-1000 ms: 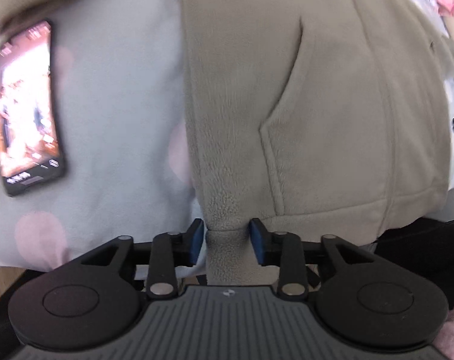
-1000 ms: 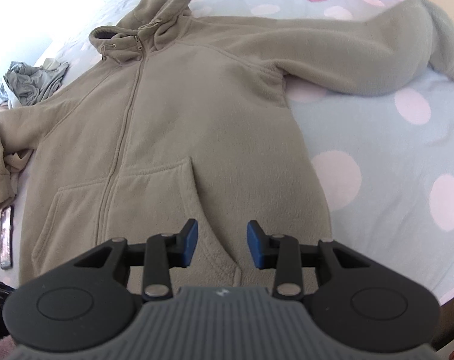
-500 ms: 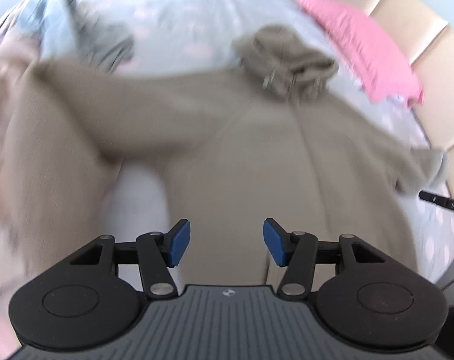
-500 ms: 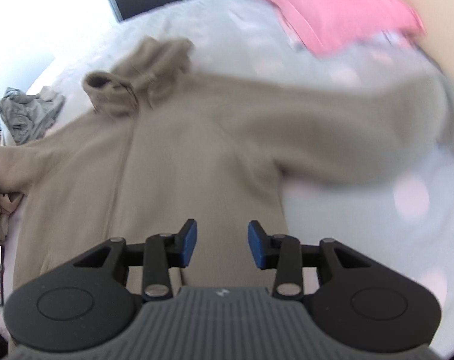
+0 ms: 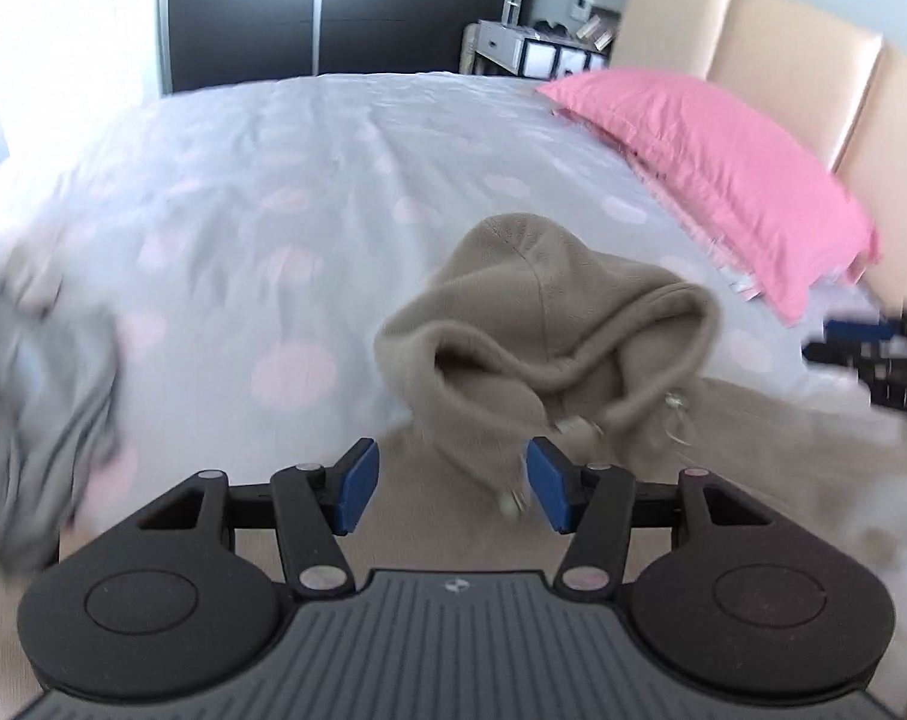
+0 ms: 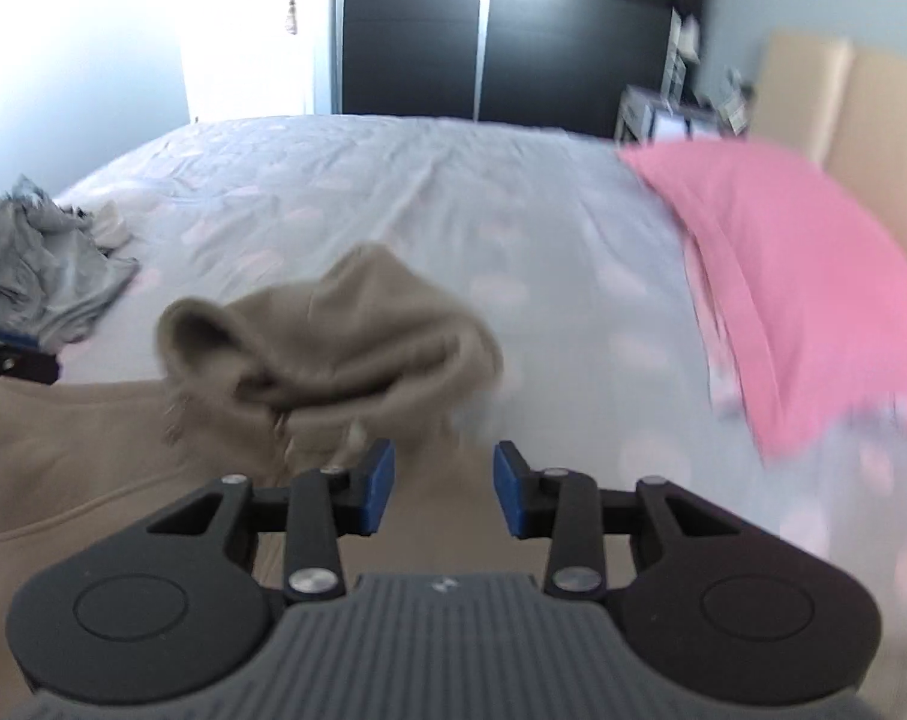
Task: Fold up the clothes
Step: 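Grasp the hood edge with the left gripper while the right gripper grasps the hood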
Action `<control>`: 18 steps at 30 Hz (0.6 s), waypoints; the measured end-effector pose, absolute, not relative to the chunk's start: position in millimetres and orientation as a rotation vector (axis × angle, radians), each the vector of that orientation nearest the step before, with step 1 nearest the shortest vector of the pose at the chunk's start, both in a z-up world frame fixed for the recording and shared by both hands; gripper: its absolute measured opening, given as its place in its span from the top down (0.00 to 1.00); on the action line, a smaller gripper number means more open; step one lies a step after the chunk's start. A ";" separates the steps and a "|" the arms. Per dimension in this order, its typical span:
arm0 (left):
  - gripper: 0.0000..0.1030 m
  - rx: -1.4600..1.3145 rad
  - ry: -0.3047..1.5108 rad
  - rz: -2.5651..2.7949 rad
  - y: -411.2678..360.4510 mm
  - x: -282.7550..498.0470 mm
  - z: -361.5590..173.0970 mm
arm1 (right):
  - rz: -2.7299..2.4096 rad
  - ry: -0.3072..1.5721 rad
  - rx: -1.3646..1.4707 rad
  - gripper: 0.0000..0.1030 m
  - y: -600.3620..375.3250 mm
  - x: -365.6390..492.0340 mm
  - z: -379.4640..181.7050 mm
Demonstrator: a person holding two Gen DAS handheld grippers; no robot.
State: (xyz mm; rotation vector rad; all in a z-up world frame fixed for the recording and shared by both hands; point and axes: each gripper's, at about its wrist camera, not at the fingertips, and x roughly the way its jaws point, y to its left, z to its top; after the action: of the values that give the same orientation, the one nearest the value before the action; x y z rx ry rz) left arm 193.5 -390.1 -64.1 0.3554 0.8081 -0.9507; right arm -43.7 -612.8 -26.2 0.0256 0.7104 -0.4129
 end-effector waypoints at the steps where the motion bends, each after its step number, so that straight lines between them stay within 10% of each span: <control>1: 0.48 0.389 0.789 -0.954 -400.9 197.3 -69.9 | -0.413 0.717 -0.013 0.62 -616.1 -28.2 -29.2; 10: 0.49 0.714 0.622 -1.010 -464.7 212.4 -126.7 | -0.383 0.874 -0.378 0.62 -636.0 68.0 -86.9; 14: 0.87 0.787 0.543 -0.985 -469.2 206.9 -142.8 | -0.346 0.893 -0.516 0.80 -628.7 63.7 -108.3; 18: 0.91 0.582 0.459 -0.971 -447.5 214.2 -119.8 | -0.369 0.834 -0.591 0.90 -627.1 54.4 -114.3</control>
State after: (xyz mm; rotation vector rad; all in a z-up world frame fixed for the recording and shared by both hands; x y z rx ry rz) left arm 214.2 -447.5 -119.8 0.5820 0.4594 -0.9711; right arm 54.4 -627.1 -114.3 -0.5908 0.8336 -0.3693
